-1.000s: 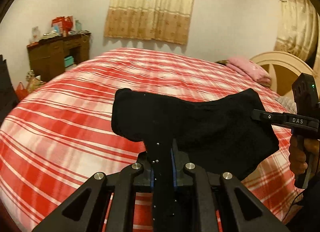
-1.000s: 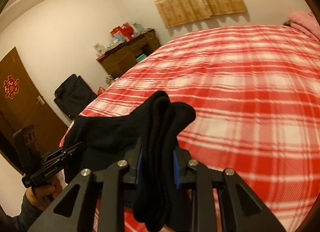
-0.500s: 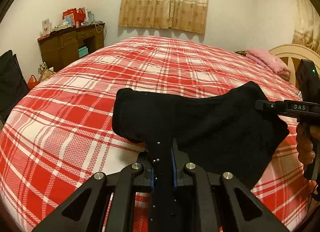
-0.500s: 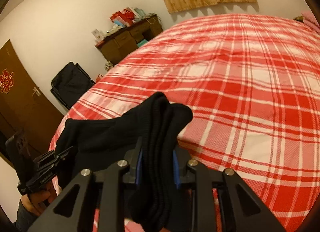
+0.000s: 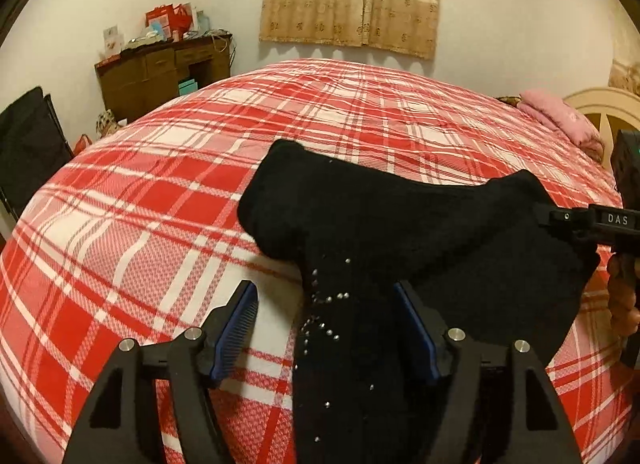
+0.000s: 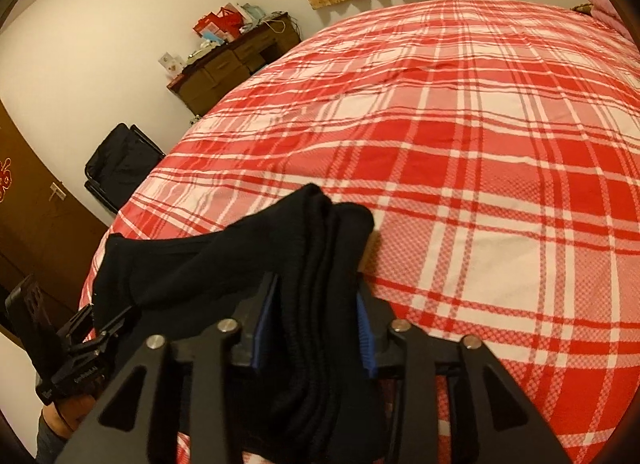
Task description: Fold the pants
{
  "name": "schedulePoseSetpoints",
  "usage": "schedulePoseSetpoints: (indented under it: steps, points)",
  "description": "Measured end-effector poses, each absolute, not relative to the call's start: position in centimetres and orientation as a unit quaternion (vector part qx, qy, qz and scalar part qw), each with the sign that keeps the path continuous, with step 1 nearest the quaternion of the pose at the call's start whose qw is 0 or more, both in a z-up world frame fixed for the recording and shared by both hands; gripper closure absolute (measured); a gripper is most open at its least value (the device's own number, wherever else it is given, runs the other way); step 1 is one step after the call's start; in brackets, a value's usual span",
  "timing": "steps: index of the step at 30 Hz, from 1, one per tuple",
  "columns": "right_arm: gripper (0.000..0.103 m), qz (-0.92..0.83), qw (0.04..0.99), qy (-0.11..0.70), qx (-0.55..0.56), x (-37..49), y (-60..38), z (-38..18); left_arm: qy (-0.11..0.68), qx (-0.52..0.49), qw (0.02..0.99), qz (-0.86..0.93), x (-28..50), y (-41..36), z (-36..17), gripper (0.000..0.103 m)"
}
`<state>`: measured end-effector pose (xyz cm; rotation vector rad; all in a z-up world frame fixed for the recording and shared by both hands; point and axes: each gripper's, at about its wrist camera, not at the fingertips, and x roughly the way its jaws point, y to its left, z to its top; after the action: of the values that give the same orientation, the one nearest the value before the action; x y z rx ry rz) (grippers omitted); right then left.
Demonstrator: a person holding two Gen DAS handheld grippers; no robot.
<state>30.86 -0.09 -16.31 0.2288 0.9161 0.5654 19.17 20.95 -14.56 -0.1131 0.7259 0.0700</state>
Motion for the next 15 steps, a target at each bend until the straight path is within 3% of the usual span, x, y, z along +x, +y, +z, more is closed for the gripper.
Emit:
schedulePoseSetpoints:
  steps: [1, 3, 5, 15]
  points:
    - [0.056, 0.266, 0.853, 0.436, 0.11, 30.8, -0.3, -16.4, 0.355, -0.054, 0.933, 0.035, 19.0, 20.9, -14.5, 0.032]
    - [0.039, 0.256, 0.856, 0.434, 0.116, 30.7, -0.9, -16.5, 0.356, -0.053, 0.932, 0.043, 18.3, 21.0, -14.2, 0.031]
    - [0.032, 0.24, 0.862, 0.428, 0.128, 30.4, -2.3, -16.3, 0.35, -0.057, 0.933, 0.058, 17.0, 21.4, -13.8, 0.03]
    - [0.025, 0.168, 0.887, 0.412, 0.124, 24.0, -9.2, -13.5, 0.312, -0.079, 0.94, 0.112, 10.6, 21.4, -10.3, 0.026]
